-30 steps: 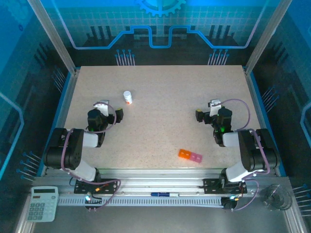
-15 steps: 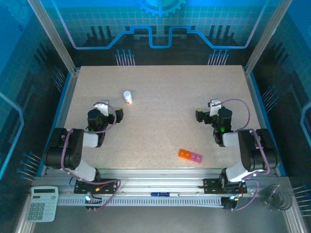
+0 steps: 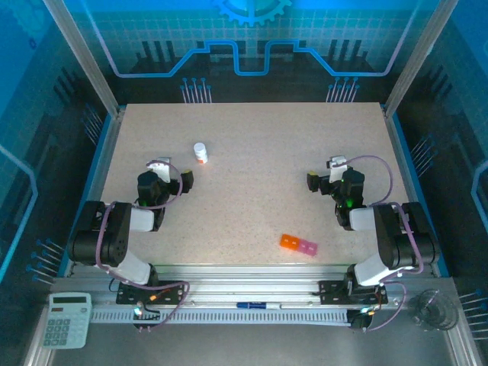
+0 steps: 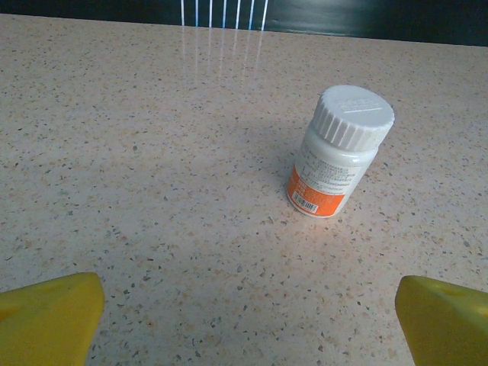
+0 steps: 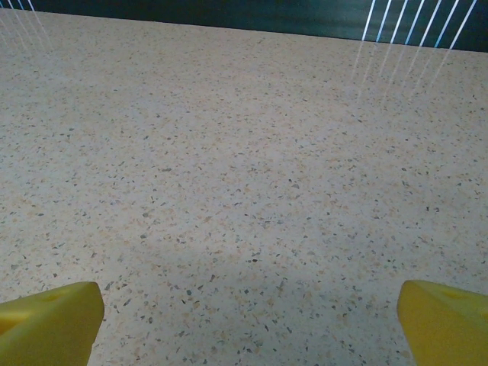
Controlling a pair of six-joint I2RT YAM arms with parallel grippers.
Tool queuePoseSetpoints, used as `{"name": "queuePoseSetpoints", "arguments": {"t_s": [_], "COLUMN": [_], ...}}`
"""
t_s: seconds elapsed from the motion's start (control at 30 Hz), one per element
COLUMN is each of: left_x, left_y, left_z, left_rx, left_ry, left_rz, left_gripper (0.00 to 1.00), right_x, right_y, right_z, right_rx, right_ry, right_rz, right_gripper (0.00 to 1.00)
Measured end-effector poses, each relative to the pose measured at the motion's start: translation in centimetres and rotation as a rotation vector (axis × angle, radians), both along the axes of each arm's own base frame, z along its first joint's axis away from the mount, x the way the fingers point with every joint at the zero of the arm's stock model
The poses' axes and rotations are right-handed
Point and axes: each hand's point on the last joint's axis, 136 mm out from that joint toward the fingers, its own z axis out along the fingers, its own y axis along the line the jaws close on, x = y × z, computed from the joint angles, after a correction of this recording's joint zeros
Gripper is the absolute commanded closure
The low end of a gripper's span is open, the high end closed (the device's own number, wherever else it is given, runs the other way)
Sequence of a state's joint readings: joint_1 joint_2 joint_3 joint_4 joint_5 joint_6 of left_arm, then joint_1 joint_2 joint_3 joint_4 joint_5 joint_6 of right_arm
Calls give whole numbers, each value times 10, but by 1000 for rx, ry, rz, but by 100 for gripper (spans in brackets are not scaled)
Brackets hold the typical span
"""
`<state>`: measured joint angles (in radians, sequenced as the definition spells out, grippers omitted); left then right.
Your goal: Sort the pills into containers
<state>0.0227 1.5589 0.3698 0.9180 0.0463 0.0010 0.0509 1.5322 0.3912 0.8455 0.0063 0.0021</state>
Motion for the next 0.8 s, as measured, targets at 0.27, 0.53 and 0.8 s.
{"name": "queuePoseSetpoints", "arguments": {"t_s": [0.27, 0.53, 0.8], "left_x": [-3, 0, -13], "left_y": [1, 9, 14], "left_z": [14, 59, 93], "left_rx": [1, -37, -175], "left_ry": [-1, -5, 46], "left_rz": [9, 67, 154], "left_gripper": [1, 1, 1], "right_x": [-2, 3, -7], "right_y": [-6, -27, -37], "right_z": [18, 78, 85], "right_rx": [-7, 141, 486], "right_ry": [-32, -8, 135], "right_rz": [-35, -205, -278], "right_gripper": [0, 0, 0]}}
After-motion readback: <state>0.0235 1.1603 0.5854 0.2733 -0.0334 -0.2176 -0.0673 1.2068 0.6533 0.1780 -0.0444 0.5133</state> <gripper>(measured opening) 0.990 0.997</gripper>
